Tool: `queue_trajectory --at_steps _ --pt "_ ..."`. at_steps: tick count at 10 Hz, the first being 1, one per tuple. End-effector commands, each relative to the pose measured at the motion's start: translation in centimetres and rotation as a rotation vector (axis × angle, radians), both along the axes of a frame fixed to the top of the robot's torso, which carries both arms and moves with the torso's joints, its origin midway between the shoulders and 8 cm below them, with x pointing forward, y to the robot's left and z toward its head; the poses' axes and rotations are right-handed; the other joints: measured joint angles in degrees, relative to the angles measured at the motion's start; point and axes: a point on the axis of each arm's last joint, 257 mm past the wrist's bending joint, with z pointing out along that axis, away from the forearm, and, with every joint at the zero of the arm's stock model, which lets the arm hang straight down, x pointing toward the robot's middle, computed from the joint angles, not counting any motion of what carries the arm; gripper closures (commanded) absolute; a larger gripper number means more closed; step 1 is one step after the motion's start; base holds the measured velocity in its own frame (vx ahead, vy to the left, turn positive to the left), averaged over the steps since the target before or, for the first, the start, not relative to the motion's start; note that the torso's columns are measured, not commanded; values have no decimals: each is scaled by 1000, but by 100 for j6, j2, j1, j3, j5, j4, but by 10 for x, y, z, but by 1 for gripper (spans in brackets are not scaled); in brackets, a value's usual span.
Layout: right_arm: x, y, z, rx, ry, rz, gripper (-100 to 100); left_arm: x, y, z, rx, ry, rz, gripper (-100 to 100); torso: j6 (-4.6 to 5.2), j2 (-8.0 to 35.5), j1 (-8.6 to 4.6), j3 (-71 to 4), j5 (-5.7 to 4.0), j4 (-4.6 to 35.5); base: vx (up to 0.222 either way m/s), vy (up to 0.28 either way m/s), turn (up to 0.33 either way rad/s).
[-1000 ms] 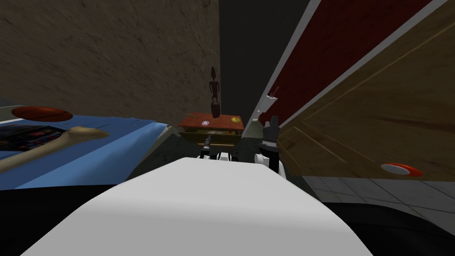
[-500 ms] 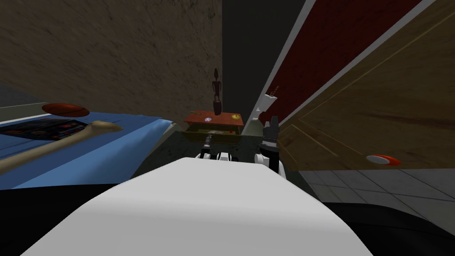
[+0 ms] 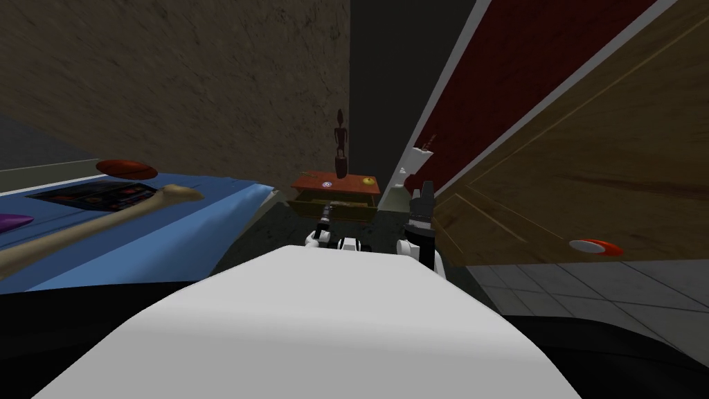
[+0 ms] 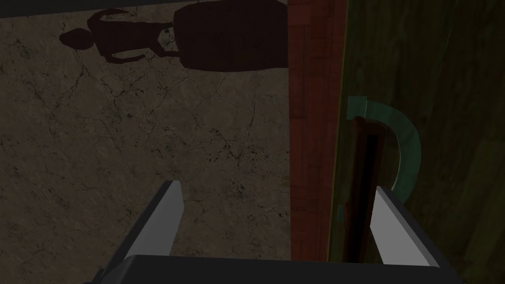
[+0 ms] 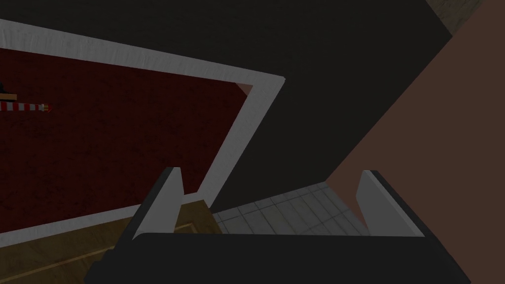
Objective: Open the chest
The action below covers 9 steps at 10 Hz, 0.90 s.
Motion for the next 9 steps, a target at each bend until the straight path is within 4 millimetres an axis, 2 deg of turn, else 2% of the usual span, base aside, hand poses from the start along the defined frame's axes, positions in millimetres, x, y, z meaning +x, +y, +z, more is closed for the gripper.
queue_trajectory --at_steps 1,2,3,4,9 --pt "0 0 0 0 0 0 0 25 -4 17 -2 1 -10 -100 -1 9 1 5 0 2 -96 3 41" --pt "0 0 0 0 0 0 0 33 -7 23 -3 2 -15 -100 -1 27 -10 13 -8 20 -96 -7 31" --pt "0 0 0 0 0 0 0 27 -5 15 -2 15 -11 -100 -3 36 -17 20 -15 32 -35 -2 0" --pt "0 0 0 0 0 0 0 27 -4 13 -2 23 -11 0 -4 25 -15 15 -12 24 -6 0 0" --pt "0 0 0 0 0 0 0 25 -3 6 -3 38 -9 0 0 -1 -1 -1 -1 2 0 0 0"
